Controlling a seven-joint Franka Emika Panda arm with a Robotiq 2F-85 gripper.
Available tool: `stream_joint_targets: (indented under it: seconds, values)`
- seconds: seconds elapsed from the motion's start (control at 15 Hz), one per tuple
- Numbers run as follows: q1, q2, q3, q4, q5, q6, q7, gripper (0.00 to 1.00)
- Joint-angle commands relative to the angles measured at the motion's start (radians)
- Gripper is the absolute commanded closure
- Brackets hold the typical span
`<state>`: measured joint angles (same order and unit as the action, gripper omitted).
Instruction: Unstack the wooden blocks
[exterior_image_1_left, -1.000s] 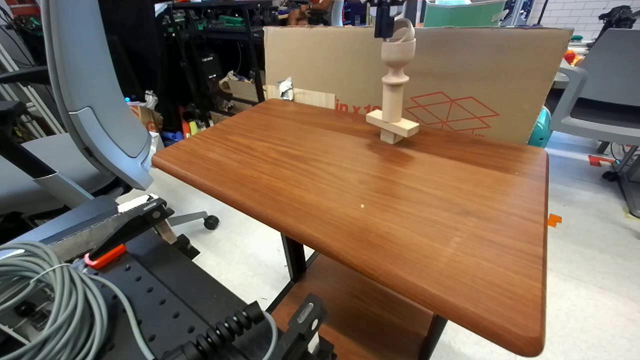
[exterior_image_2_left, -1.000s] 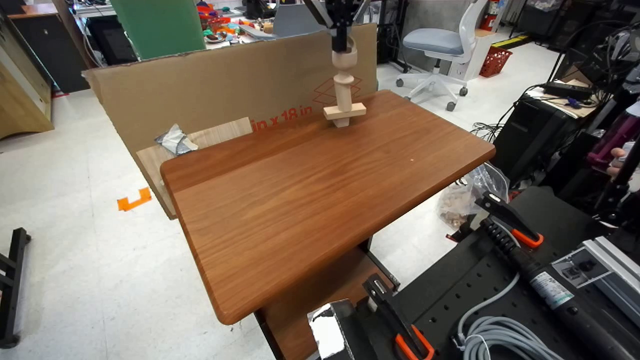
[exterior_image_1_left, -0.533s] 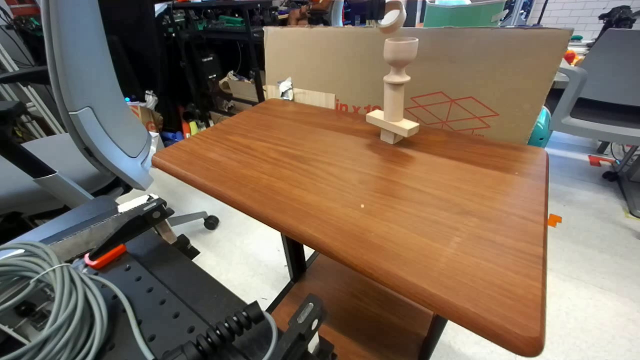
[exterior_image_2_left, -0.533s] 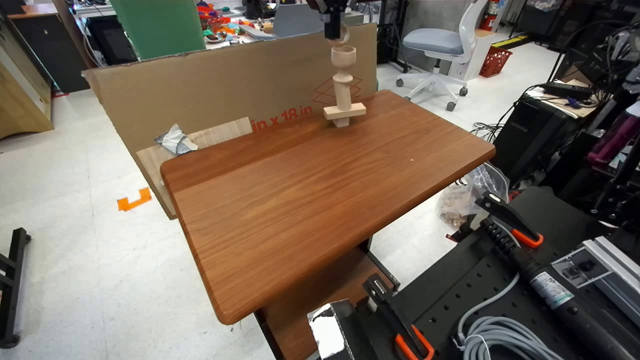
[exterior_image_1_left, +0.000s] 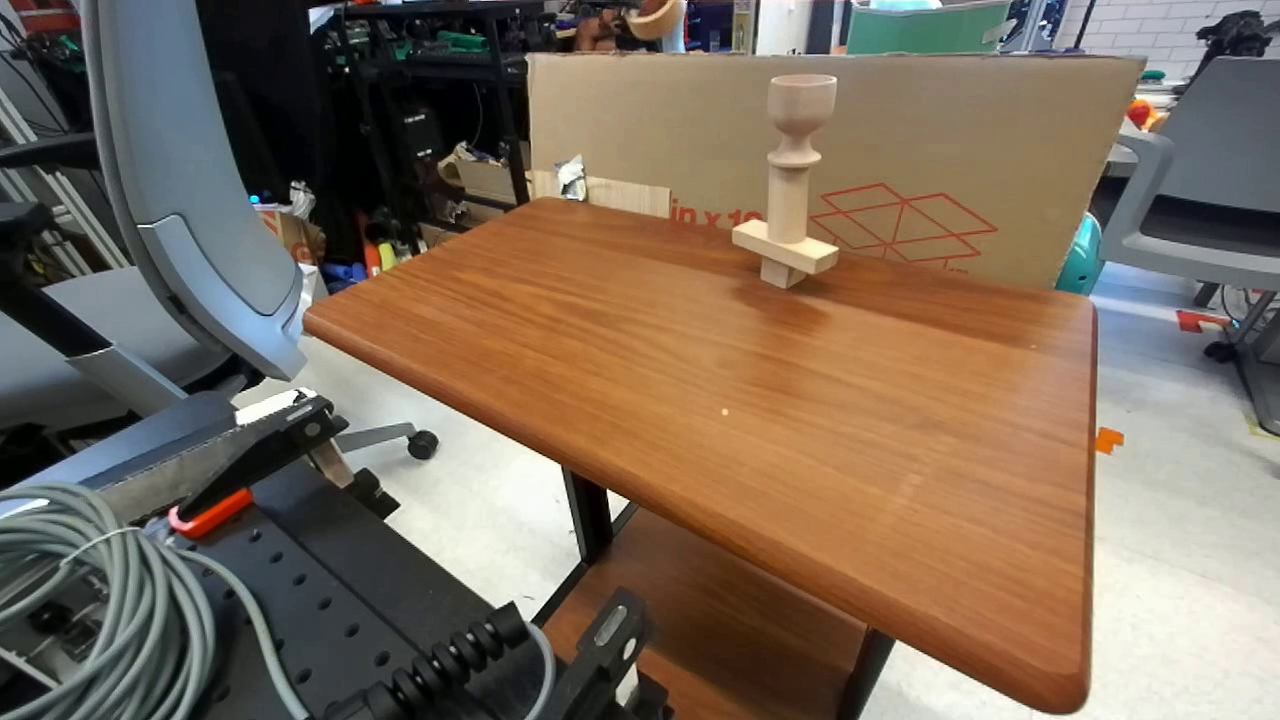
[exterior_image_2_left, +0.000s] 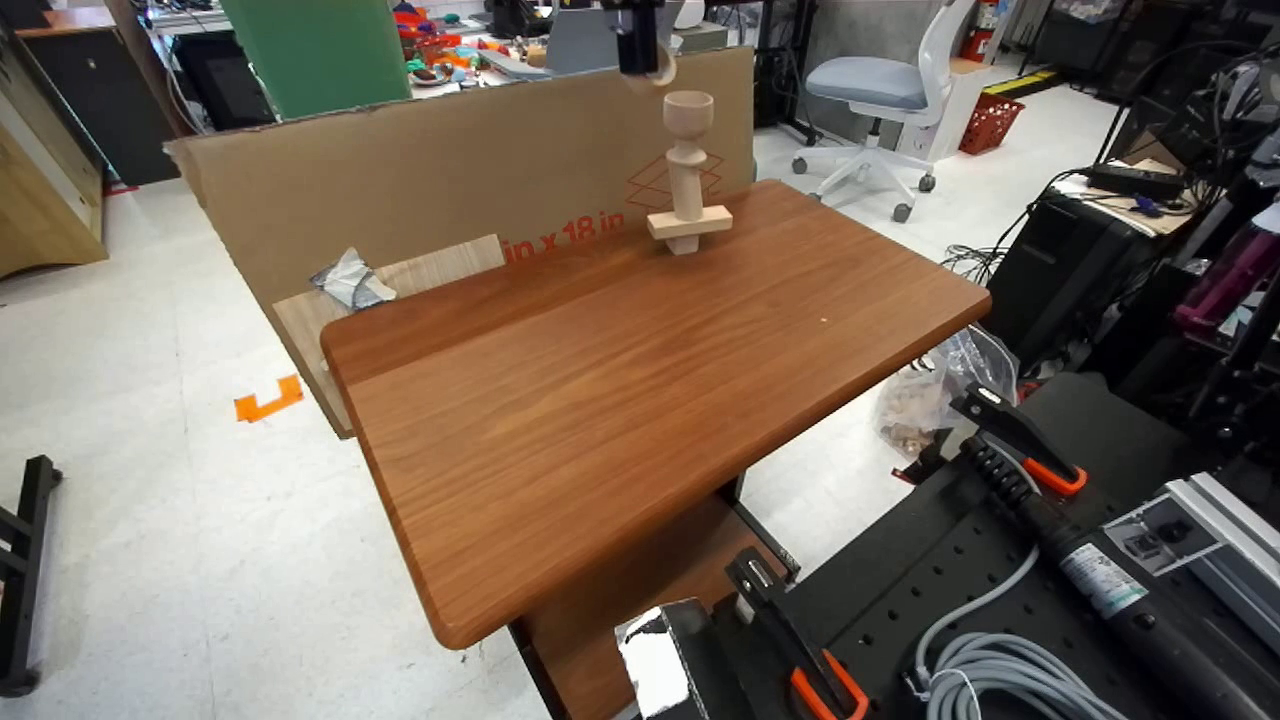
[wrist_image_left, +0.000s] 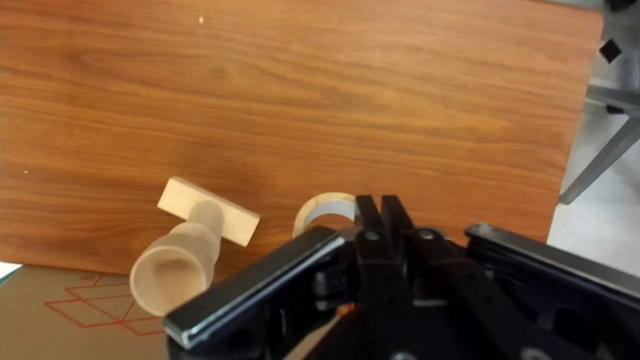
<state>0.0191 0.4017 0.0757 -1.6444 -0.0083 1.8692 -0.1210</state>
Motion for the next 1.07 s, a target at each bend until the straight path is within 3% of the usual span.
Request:
stream_joint_targets:
  seconds: [0.0, 0.4, 1.0]
  values:
    - [0.025, -0.045, 0.006, -0.107, -0.012, -0.025, -0.012, 0.98]
    - [0.053, 0.067, 0.012, -0.106, -0.009, -0.026, 0.000, 0.98]
    - [0.119, 0.327, 0.003, 0.010, -0.046, -0.038, 0.078, 0.98]
